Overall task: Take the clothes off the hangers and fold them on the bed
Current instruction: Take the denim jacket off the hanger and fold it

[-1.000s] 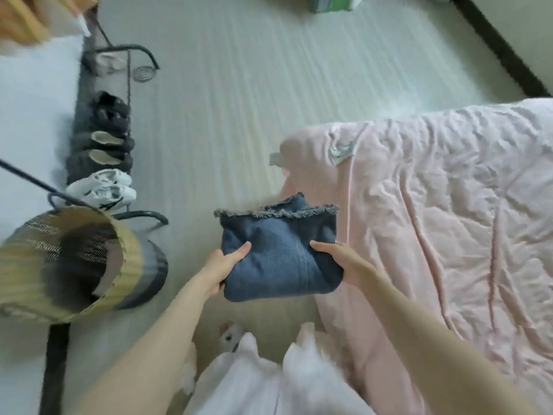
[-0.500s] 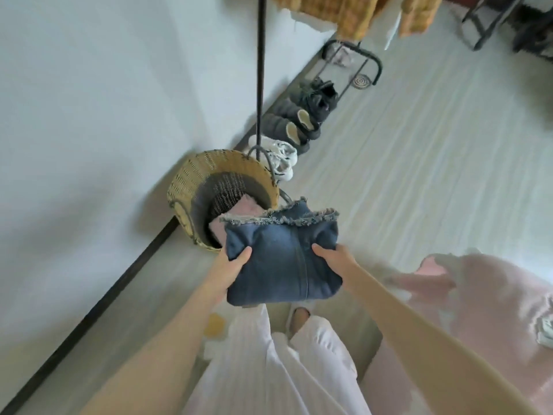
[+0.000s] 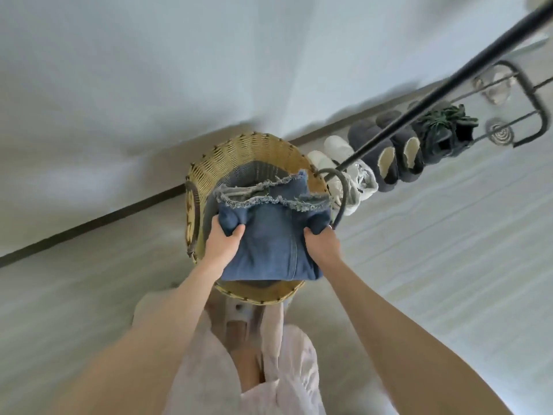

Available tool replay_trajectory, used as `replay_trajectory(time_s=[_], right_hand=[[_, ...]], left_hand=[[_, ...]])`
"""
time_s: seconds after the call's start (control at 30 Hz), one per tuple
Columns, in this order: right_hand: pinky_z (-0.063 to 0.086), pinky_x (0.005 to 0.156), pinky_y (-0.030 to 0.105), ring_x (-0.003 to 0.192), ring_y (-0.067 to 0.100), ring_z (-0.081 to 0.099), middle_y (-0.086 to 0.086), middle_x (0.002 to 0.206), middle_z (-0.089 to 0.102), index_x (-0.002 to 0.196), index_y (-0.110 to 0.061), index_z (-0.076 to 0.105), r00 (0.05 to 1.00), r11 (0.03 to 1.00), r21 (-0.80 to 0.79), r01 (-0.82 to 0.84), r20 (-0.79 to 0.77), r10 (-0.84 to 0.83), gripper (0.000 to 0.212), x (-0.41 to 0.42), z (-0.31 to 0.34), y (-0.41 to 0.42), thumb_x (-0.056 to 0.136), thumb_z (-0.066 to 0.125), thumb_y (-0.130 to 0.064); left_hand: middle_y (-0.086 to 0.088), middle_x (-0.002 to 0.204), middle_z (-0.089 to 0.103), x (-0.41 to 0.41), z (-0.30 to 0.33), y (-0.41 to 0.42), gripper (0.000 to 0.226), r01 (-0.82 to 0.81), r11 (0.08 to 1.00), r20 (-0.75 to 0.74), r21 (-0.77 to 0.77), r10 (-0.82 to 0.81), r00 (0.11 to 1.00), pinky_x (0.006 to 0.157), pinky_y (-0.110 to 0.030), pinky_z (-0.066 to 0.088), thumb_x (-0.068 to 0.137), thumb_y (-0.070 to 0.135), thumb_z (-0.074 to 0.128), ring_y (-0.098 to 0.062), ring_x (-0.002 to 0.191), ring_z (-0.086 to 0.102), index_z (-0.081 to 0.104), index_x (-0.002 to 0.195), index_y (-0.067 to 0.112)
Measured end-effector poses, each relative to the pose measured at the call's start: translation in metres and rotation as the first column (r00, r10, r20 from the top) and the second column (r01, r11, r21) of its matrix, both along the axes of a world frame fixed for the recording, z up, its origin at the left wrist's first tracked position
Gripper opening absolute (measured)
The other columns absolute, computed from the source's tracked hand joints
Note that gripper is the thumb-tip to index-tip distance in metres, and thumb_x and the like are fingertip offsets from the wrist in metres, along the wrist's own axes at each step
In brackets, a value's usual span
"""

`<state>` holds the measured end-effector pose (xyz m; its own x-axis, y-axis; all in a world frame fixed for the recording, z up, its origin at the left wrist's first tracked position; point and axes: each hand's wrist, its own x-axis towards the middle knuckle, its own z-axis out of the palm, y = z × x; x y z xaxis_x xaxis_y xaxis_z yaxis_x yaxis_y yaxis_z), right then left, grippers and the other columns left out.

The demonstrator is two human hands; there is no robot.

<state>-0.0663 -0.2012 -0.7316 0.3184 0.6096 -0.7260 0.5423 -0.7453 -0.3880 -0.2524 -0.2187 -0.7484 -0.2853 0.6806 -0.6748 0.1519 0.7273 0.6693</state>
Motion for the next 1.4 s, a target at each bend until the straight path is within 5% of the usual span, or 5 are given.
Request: replay_trajectory(time_s=[0.5,0.73,0.97,1.1,1.4], right_hand=[[0.042,0.092,0.038,0.119,0.036,0.051,0.017,0.128,0.055,0.132,-0.005,0.045,0.977,0.970,-0.168,-0.179,0.082,0.194,0.051,-0.011,-0.362,0.084,0.095,0.049,-0.041],[0.044,0.089,0.037,0.116,0.035,0.054,0.015,0.125,0.058,0.134,-0.008,0.041,0.961,0.960,-0.163,-0.226,0.122,0.247,0.059,-0.015,-0.420,0.090,0.091,0.053,-0.047],[0.041,0.102,0.042,0.125,0.034,0.046,0.015,0.138,0.046,0.141,-0.010,0.032,0.955,0.946,-0.195,-0.261,0.092,0.282,0.065,-0.020,-0.340,0.095,0.089,0.058,-0.039],[0.043,0.099,0.044,0.125,0.033,0.044,0.014,0.137,0.044,0.137,-0.010,0.041,0.805,0.812,-0.166,-0.559,0.124,0.580,0.052,-0.019,-0.246,0.100,0.094,0.052,-0.036],[0.043,0.093,0.035,0.116,0.025,0.053,0.006,0.128,0.056,0.128,-0.015,0.052,0.657,0.665,-0.031,-0.747,0.123,0.744,0.035,0.001,0.018,0.077,0.096,0.046,-0.028]], left_hand=[[-0.003,0.140,0.048,-0.008,-0.361,0.052,0.056,-0.208,0.952,0.016,-0.224,0.217,0.976,0.100,-0.029,0.037,0.095,0.031,0.053,-0.023,0.126,0.046,0.031,0.145,0.019],[-0.012,0.143,0.042,-0.011,-0.425,0.061,0.064,-0.148,0.936,-0.141,-0.318,0.108,0.984,0.105,-0.032,0.032,0.093,0.038,0.054,-0.030,0.131,0.040,0.026,0.144,0.014],[-0.020,0.147,0.023,-0.013,-0.342,0.068,0.071,-0.002,0.885,-0.283,-0.466,-0.147,0.948,0.108,-0.044,0.029,0.091,0.025,0.057,-0.039,0.134,0.028,0.016,0.147,0.011],[-0.016,0.142,0.036,-0.009,-0.255,0.075,0.055,0.227,0.879,-0.183,-0.420,-0.327,0.927,0.102,-0.039,0.038,0.093,0.023,0.051,-0.035,0.127,0.040,0.030,0.142,0.010],[-0.005,0.115,0.065,0.019,0.024,0.076,0.031,0.743,0.662,-0.264,-0.097,-0.737,0.622,0.082,-0.037,0.051,0.100,0.024,0.037,-0.020,0.093,0.063,0.052,0.126,0.015]])
